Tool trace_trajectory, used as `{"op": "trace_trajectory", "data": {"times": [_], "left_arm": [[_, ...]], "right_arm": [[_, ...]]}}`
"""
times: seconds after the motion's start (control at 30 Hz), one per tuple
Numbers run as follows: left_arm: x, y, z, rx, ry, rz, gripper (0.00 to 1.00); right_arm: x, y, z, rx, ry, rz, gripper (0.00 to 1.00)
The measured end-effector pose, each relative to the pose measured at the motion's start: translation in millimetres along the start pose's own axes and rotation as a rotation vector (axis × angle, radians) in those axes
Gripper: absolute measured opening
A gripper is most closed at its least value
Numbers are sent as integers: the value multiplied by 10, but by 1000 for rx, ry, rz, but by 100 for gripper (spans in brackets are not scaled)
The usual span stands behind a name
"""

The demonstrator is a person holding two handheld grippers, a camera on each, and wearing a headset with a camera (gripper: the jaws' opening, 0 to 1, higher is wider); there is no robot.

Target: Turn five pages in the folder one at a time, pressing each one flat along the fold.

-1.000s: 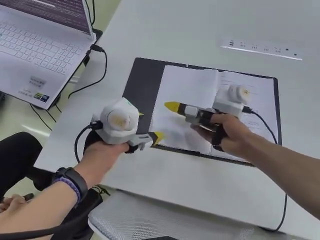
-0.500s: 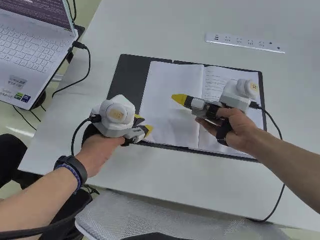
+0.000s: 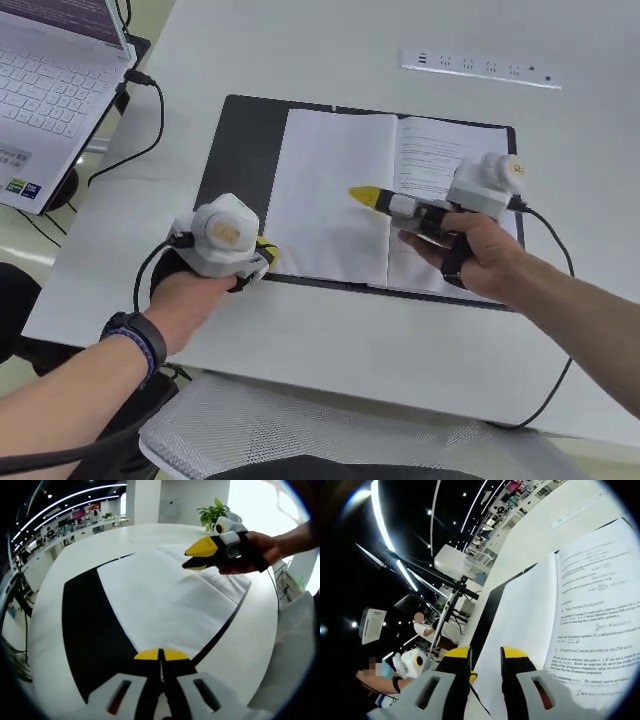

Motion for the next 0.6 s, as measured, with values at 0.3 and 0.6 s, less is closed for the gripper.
{"op": "trace_trajectory", "data": {"times": [0.3, 0.6], "left_arm": [[-8, -5, 6, -7, -19, 9, 0], [-5, -21, 10, -20, -46, 17, 0]], "right_arm": [[-96, 46, -58, 14, 3, -12, 19], [-261, 54, -235, 47, 24, -20, 15]]}}
Point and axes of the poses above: the centre of the closed fingertips' face, and the gripper's own axes: y roughly backward along the fingers, z roughly to its left, x roughly out of its underside, the point moved 10 cm from there along y, roughly backward along the fingers, and after that the axes turned 5 degrees about x, right-handed, at the moved point
